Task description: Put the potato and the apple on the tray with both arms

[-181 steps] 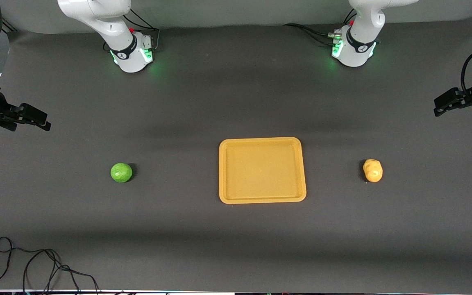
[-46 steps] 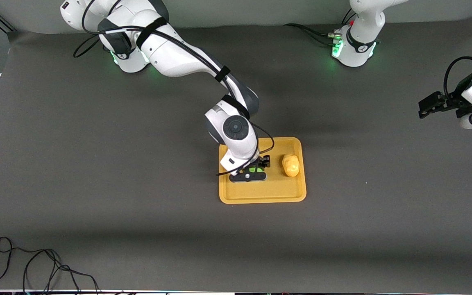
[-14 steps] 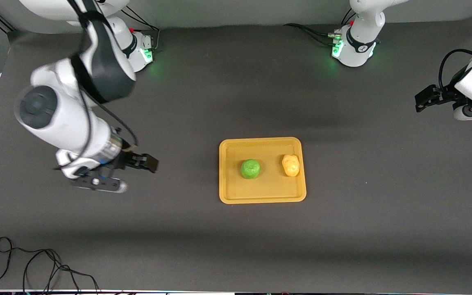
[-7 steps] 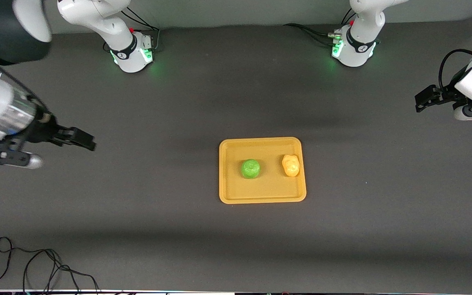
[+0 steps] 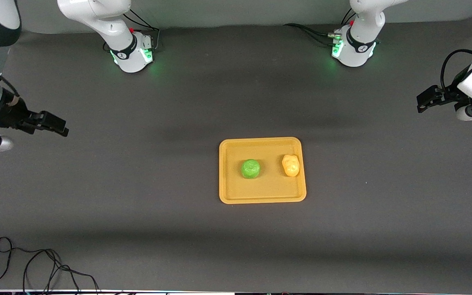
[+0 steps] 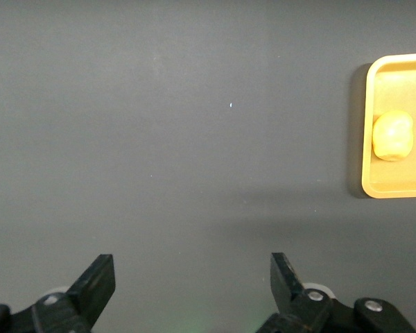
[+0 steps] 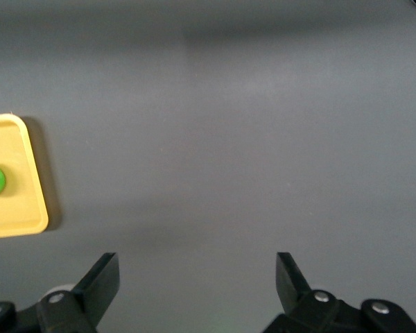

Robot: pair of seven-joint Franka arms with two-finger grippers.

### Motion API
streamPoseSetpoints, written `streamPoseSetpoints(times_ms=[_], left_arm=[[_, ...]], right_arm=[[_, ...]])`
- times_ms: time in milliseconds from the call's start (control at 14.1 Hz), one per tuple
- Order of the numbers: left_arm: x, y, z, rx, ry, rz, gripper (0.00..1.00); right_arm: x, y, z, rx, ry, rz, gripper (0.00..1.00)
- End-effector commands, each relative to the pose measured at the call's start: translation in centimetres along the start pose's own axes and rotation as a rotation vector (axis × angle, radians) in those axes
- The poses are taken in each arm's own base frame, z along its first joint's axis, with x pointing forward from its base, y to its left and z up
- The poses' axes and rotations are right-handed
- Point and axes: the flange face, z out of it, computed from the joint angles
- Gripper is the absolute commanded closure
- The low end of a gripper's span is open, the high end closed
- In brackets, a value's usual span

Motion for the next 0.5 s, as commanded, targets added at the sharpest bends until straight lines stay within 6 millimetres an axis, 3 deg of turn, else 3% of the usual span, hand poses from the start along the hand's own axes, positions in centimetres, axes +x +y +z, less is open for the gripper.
streamPoseSetpoints(times_ms=[0, 71, 426], left_arm=[[-0.8, -0.2, -0.4, -0.006, 0.023, 0.005, 0.00], [-0.8, -0.2, -0.4, -0.006, 0.023, 0.005, 0.00], [-1.0, -0.2, -0.8, -0.005, 0.031, 0.002, 0.00]], right_arm=[[-1.9, 1.5, -0.4, -0.022, 0.022, -0.024, 0.00], [-1.6, 3.2, -0.4, -0.019, 0.022, 0.006, 0.00], [-1.5, 4.6, -0.4, 0.038, 0.011, 0.029, 0.00]])
